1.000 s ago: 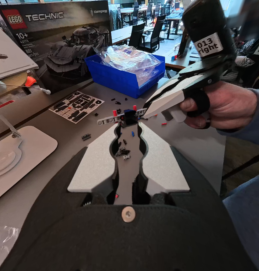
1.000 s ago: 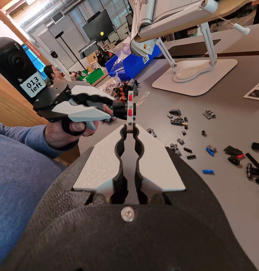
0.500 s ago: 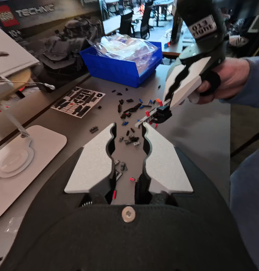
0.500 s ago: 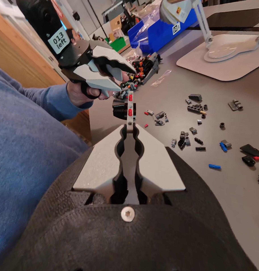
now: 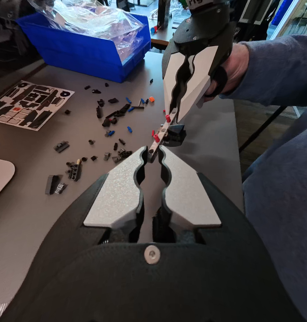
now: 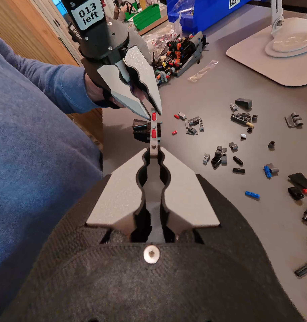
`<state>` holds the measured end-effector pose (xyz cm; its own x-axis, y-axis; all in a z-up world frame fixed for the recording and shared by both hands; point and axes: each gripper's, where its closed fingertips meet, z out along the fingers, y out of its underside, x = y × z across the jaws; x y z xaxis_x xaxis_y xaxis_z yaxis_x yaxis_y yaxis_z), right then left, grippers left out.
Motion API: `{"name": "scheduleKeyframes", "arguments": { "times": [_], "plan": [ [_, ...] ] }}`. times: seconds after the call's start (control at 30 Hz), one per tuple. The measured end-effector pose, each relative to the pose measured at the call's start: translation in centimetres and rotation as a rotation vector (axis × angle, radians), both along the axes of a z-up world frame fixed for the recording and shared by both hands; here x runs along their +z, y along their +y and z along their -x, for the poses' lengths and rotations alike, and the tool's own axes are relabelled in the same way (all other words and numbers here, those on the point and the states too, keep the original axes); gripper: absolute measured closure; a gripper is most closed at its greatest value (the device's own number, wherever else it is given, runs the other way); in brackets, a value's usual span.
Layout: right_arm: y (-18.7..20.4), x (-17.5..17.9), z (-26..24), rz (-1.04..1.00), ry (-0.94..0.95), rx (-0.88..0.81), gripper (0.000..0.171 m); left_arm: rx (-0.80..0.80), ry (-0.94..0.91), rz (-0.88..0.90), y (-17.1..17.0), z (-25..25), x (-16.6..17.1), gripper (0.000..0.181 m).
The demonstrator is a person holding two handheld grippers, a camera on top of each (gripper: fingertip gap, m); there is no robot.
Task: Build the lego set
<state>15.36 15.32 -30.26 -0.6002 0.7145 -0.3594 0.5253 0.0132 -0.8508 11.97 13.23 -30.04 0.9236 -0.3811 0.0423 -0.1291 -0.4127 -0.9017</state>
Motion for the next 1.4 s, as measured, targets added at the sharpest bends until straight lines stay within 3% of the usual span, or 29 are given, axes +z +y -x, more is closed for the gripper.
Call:
{"name": "scheduleKeyframes", "arguments": {
  "times": [0.43,0.53,0.63,0.83,1.03,1.3,1.4],
  "plan": [
    [0.1,-7.3,-0.6,-0.335,-0.087,0.096,0.164,0.005,0.327,0.195,-1.0,-1.2,-8.0,0.174],
    [0.6,-8.0,-0.1,-0.358,-0.101,0.071,0.154,0.056,0.360,0.233,-1.2,-0.5,-8.5,0.174],
    [1.8,-8.0,0.2,-0.369,-0.113,0.010,0.144,0.102,0.389,0.276,-1.7,0.4,-9.1,0.174],
    [6.0,-7.1,2.6,-0.465,-0.057,-0.141,0.151,0.177,0.353,0.317,-2.5,1.3,-9.2,0.172],
    [8.1,-7.2,5.8,-0.553,-0.047,-0.077,0.151,0.162,0.304,0.301,-2.9,1.1,-8.5,0.160],
    [7.2,-9.3,7.8,-0.599,-0.082,0.057,0.155,0.179,0.281,0.269,-3.5,1.4,-7.5,0.159],
    [6.8,-9.9,7.8,-0.590,-0.107,0.095,0.167,0.189,0.275,0.263,-3.6,1.6,-7.4,0.159]
  ]
}}
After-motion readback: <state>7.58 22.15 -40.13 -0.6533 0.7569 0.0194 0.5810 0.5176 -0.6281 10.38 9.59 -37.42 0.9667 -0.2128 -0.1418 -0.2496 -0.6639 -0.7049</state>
